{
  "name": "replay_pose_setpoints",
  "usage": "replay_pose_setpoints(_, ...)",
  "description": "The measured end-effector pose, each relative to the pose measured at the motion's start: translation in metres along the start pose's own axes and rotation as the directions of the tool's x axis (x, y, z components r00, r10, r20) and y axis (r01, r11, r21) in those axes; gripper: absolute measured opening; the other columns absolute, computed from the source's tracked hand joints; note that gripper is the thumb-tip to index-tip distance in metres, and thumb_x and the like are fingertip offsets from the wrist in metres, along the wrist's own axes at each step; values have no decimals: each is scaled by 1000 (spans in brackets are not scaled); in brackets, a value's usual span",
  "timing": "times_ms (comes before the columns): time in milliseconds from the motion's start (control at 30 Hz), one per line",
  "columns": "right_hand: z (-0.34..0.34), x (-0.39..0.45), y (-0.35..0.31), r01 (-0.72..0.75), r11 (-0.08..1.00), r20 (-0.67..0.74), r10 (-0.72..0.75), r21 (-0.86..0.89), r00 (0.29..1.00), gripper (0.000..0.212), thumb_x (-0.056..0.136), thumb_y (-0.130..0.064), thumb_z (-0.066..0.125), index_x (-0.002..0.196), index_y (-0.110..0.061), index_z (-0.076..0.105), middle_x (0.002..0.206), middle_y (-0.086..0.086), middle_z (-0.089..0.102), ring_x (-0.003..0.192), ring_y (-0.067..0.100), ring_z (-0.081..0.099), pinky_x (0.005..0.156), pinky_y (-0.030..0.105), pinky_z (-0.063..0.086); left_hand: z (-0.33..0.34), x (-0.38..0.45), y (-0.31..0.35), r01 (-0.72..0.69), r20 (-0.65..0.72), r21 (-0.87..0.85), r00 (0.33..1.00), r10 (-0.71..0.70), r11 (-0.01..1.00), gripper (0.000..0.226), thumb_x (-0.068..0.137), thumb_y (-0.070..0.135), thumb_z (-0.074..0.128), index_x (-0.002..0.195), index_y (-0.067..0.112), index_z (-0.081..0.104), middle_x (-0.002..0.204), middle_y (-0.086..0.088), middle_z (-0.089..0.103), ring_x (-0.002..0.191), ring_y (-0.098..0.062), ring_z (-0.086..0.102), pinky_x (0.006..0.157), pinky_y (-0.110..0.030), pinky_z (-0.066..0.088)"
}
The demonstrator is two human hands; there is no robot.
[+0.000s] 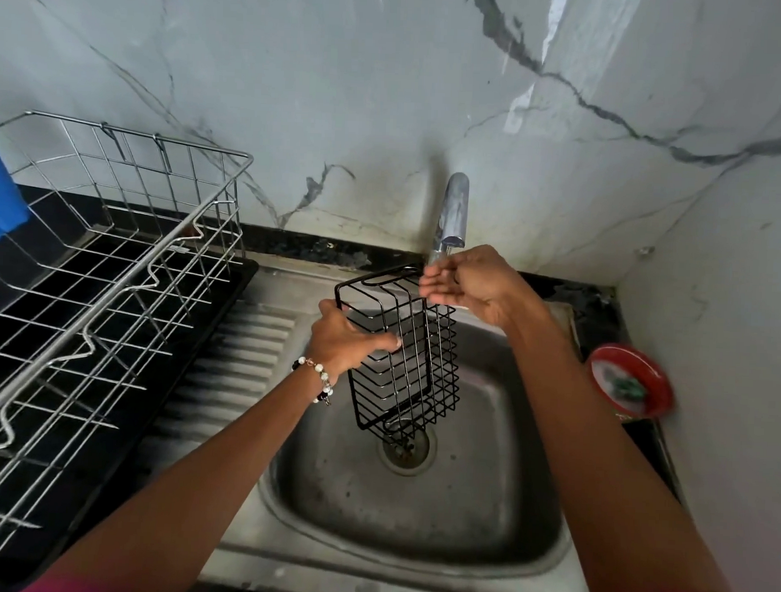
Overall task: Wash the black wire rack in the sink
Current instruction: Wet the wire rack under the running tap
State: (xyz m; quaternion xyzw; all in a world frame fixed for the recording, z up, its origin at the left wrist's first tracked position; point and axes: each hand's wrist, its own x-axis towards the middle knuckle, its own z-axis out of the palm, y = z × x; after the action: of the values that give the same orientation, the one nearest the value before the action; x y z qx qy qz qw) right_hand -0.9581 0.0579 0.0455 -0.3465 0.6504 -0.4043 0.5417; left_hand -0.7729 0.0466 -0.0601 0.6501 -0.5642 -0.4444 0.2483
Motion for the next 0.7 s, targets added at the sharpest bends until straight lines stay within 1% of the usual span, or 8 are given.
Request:
replay_pose_setpoints(67, -2, 2, 2, 29, 1000, -49, -29, -3, 998, 23, 91, 14, 42, 98, 9, 63, 102, 26, 67, 90, 29, 70, 79, 32, 58, -1, -1, 1, 26, 22, -34, 999, -25, 999, 92, 47, 45, 93, 115, 16, 38, 93, -3, 58, 85, -18, 64, 74, -45, 61)
replay_pose_setpoints(200, -6, -1, 2, 47, 999, 87, -47, 5, 995, 25, 91, 14, 42, 99, 8, 65, 98, 23, 70, 89, 28, 71, 79, 32, 58, -3, -3, 7, 79, 77, -114, 995, -71, 990, 84, 57, 34, 93, 118, 14, 38, 98, -4, 53, 87, -16, 63, 68, -39, 63)
replay_pose_setpoints(300, -9, 2, 2, 72, 997, -76, -74, -39, 994, 23, 89, 16, 44, 97, 11, 64, 103, 27, 67, 85, 27, 70, 66, 25, 59, -5, -3, 9, 111, 134, -174, 987, -88, 978, 81, 61, 30, 92, 119, 15, 39, 106, -6, 51, 90, -16, 61, 71, -42, 63)
replay_pose_setpoints(333, -10, 3, 2, 75, 996, -68, -78, -39, 995, 23, 89, 16, 44, 97, 10, 65, 103, 27, 67, 86, 27, 70, 66, 25, 58, -6, -3, 9, 119, 145, -190, 985, -92, 975, 81, 60, 30, 92, 120, 15, 39, 109, -6, 51, 93, -18, 61, 71, -43, 63)
replay_pose_setpoints(433, -12, -2, 0, 60, 998, 147, -60, 10, 987, 27, 90, 15, 42, 101, 8, 66, 101, 24, 70, 93, 29, 70, 82, 34, 58, -9, -2, 9, 130, 178, -210, 980, -93, 969, 85, 57, 31, 92, 124, 15, 42, 115, -6, 52, 100, -22, 62, 67, -43, 63)
replay_pose_setpoints(467, -12, -3, -1, 54, 998, 170, -58, 27, 984, 27, 90, 15, 42, 103, 9, 65, 100, 24, 70, 94, 30, 70, 84, 35, 57, -9, -3, 9, 130, 191, -207, 977, -91, 970, 86, 57, 31, 92, 126, 15, 43, 115, -6, 53, 99, -23, 63, 66, -43, 63)
replay_pose_setpoints(567, -12, -1, -3, 74, 997, 54, -75, 14, 996, 25, 91, 14, 43, 101, 8, 66, 100, 23, 70, 96, 30, 70, 86, 37, 57, -7, -3, 7, 119, 222, -174, 972, -78, 978, 89, 51, 33, 93, 124, 17, 45, 111, -9, 59, 94, -24, 67, 64, -44, 63)
replay_pose_setpoints(700, -12, -8, -8, 58, 998, 245, -62, 23, 968, 26, 92, 13, 42, 105, 9, 64, 102, 24, 69, 97, 30, 69, 88, 37, 56, -5, 1, 15, 98, 260, -130, 964, -61, 987, 96, 33, 47, 89, 115, 24, 45, 112, -11, 61, 87, -25, 69, 62, -40, 62)
